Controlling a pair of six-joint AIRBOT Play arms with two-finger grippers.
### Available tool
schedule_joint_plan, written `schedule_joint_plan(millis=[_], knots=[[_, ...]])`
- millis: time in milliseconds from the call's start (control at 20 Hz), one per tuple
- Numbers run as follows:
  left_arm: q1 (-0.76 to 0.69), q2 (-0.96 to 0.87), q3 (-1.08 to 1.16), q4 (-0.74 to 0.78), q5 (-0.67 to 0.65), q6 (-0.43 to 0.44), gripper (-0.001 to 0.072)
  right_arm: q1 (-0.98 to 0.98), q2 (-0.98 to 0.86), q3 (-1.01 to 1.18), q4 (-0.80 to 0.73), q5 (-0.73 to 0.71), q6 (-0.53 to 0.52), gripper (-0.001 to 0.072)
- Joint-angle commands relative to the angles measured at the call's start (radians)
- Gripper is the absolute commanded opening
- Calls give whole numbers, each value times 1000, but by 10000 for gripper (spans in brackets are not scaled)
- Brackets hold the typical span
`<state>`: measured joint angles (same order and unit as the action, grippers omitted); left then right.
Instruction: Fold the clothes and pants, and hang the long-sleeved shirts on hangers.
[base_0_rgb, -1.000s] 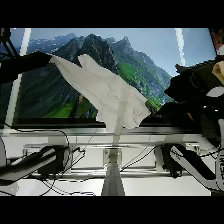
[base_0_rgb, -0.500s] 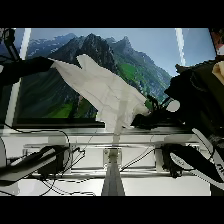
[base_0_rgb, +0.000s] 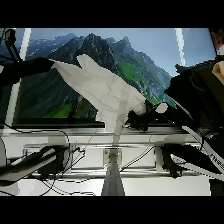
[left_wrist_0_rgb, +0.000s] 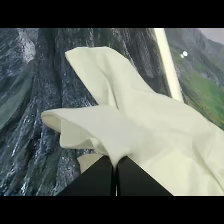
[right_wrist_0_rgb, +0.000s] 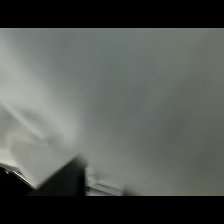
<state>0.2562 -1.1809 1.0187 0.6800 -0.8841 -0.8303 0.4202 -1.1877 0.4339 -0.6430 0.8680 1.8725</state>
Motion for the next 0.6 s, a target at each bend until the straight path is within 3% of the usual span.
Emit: schedule_joint_plan(millis=[0, 100, 200, 350, 550], knots=[[0, 1, 0, 0, 0, 0, 11, 3, -13, 11, 28, -135, 20, 21], [1, 1, 0, 0, 1, 0, 11, 3, -5, 71, -19, -185, -74, 14], [3, 2, 0, 0, 1, 0, 11, 3, 7, 190, -178, -179, -140, 14], [6, 16, 2, -1, 5, 0, 11, -12, 47, 414, -531, -169, -138, 14], [61, 108, 12, -32, 32, 0, 11, -157, 138, 684, -729, -114, -139, 14]])
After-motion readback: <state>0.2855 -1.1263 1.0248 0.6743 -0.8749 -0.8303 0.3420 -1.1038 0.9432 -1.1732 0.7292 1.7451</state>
